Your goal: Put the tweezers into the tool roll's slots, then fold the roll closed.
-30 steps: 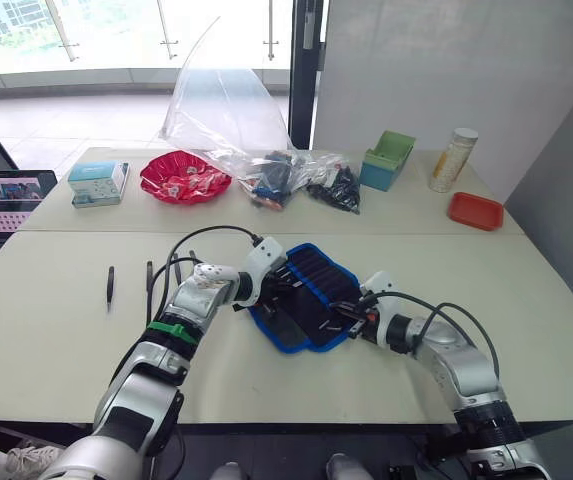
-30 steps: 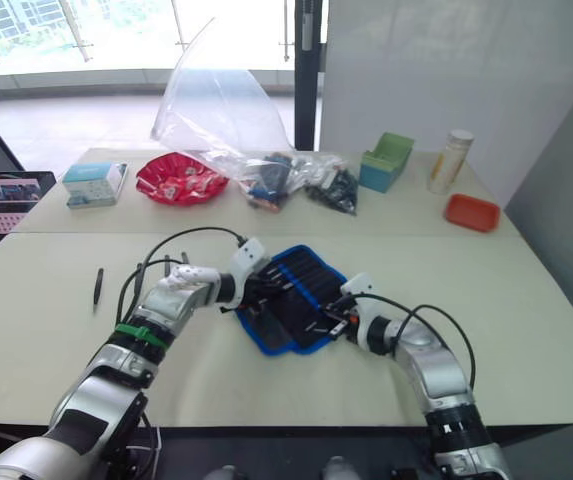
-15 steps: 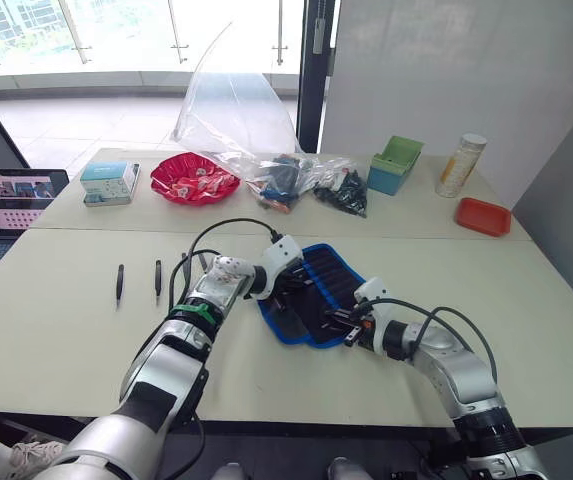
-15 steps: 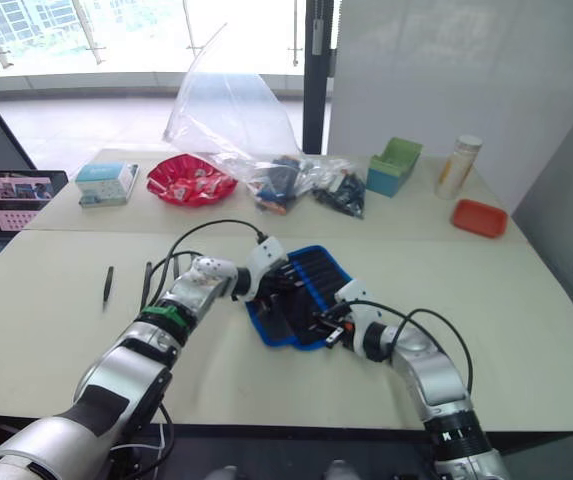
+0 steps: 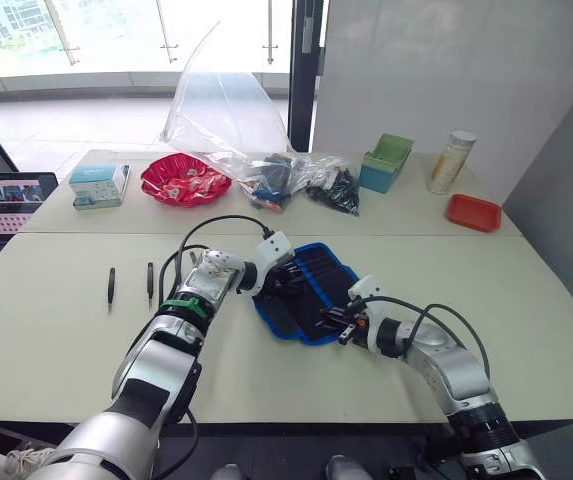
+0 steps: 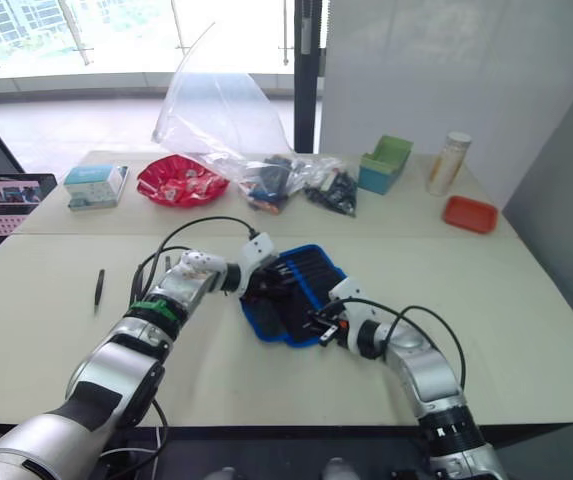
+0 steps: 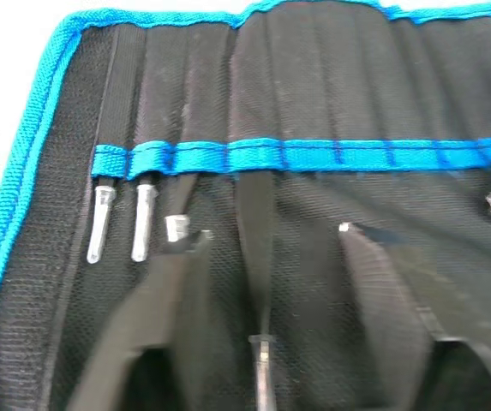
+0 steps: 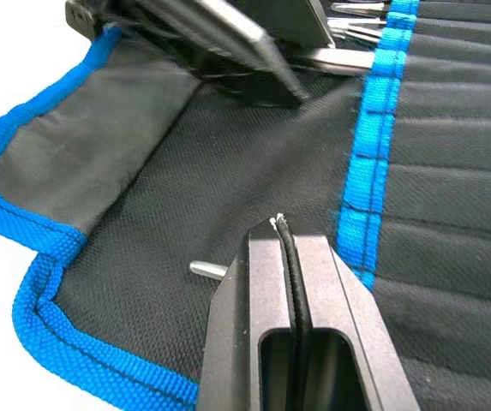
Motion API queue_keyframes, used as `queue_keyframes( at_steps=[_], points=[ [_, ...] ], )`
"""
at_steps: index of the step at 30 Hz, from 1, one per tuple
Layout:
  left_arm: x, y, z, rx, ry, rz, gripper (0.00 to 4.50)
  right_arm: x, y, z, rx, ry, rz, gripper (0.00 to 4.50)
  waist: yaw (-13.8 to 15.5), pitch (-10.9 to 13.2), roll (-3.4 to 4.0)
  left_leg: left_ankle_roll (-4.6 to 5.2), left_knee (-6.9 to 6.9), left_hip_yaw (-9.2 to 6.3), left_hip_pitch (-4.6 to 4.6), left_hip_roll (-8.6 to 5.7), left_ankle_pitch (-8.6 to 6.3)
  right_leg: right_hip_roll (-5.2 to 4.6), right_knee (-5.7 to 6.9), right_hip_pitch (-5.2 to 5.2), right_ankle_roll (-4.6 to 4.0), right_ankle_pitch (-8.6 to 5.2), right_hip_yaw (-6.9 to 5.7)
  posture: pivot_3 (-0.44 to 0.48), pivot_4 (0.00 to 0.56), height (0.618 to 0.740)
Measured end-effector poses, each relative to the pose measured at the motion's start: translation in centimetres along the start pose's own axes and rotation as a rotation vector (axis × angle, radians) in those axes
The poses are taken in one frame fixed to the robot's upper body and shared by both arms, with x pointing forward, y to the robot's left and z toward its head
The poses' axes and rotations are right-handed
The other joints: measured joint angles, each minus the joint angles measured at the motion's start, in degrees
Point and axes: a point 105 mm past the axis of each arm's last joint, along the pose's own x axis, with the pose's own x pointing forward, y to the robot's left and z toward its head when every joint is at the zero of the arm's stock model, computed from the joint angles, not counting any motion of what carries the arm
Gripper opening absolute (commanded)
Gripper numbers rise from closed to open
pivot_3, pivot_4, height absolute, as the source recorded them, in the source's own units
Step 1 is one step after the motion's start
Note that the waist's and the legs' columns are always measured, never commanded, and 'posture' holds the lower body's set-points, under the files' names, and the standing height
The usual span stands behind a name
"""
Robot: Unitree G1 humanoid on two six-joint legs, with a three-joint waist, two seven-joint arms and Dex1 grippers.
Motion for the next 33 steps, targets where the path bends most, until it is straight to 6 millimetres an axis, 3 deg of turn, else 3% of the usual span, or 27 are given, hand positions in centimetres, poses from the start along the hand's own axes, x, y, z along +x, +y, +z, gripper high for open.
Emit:
queue_keyframes(
  at_steps=[4,6,10,17,26,33],
  points=[
    [-2.3,0.6,-0.1,-0.039,-0.039,0.023,3.84,0.1,0.1,0.5,0.001,-0.035,0.003,0.00,-0.7,0.0,0.00,0.00,-0.02,-0.01,-0.01,0.05,0.00,0.03,0.04,-0.06,-0.01,0.00,0.00,0.000,0.150,0.738],
    [-5.6,2.1,0.3,-0.034,-0.096,0.095,3.84,-0.1,0.1,1.0,0.045,-0.074,0.013,0.00,-0.8,0.1,0.08,0.00,-0.06,0.00,-0.10,0.07,0.00,0.02,0.10,-0.22,-0.02,0.01,0.02,0.000,0.150,0.738],
    [-8.6,2.3,0.4,-0.059,-0.180,0.116,3.84,-0.8,-0.3,2.1,0.078,-0.122,0.025,0.00,-0.3,0.1,0.11,0.00,-0.04,0.00,-0.54,-0.04,0.00,-0.08,0.17,-0.66,-0.05,0.03,0.03,0.000,0.150,0.738],
    [-8.6,1.2,-1.1,-0.070,-0.171,0.107,3.84,-0.7,-0.4,3.6,0.061,-0.154,0.032,0.00,0.8,0.1,0.11,-0.01,0.00,-0.02,-0.98,-0.08,0.01,-0.11,0.14,-1.03,-0.05,0.06,0.01,0.000,0.150,0.738],
    [-6.6,-0.6,-0.7,-0.019,-0.175,0.056,3.84,-0.9,-1.2,2.8,0.049,-0.109,0.001,0.00,0.8,0.1,0.11,-0.01,0.00,0.00,-0.97,-0.08,0.01,-0.10,0.14,-1.02,-0.05,0.06,0.02,0.000,0.150,0.738],
    [-4.6,-0.5,-0.1,0.018,-0.153,0.034,3.84,-1.5,-1.9,1.4,0.009,-0.036,-0.032,0.00,0.7,0.1,0.11,0.00,0.00,0.01,-0.96,-0.09,0.01,-0.09,0.14,-1.02,-0.05,0.06,0.02,0.000,0.150,0.738]
  ],
)
